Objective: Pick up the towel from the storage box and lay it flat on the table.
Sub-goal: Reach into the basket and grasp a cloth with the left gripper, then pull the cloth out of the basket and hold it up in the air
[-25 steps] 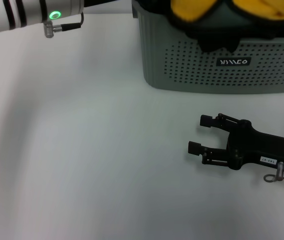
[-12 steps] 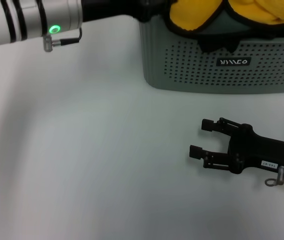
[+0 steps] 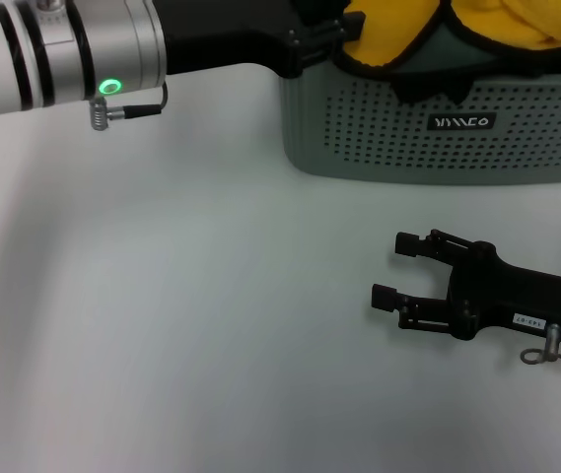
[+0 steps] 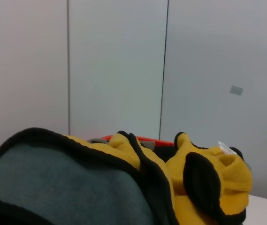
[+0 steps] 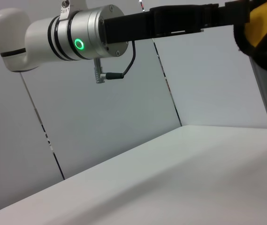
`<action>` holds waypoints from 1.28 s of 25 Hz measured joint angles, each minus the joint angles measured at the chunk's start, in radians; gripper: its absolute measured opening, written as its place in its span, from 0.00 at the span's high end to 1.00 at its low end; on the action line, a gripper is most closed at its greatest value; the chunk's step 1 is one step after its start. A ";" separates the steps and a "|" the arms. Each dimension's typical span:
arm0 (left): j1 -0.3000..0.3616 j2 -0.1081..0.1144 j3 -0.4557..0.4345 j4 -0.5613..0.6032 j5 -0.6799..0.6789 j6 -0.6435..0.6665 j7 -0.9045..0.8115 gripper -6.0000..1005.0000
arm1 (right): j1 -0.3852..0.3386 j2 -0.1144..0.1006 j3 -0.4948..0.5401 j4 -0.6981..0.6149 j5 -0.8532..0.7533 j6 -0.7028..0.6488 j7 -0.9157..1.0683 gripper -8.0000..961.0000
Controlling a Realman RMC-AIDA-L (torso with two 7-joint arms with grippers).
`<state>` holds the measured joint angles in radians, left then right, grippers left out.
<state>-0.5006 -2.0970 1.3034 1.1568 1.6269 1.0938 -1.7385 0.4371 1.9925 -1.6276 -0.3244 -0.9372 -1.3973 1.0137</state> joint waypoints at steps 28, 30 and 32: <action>0.106 0.006 -0.068 0.212 -0.197 0.175 0.047 0.98 | -0.023 0.002 0.013 0.001 0.007 -0.010 0.000 0.13; 0.125 0.006 -0.124 0.245 -0.283 0.267 0.070 0.98 | -0.028 0.001 0.031 -0.002 0.007 -0.021 -0.002 0.14; 0.128 0.007 -0.188 0.260 -0.344 0.363 0.079 0.98 | -0.031 -0.002 0.052 -0.005 0.006 -0.054 -0.018 0.14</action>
<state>-0.3724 -2.0903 1.1153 1.4173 1.2830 1.4565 -1.6599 0.4056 1.9903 -1.5751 -0.3293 -0.9314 -1.4517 0.9961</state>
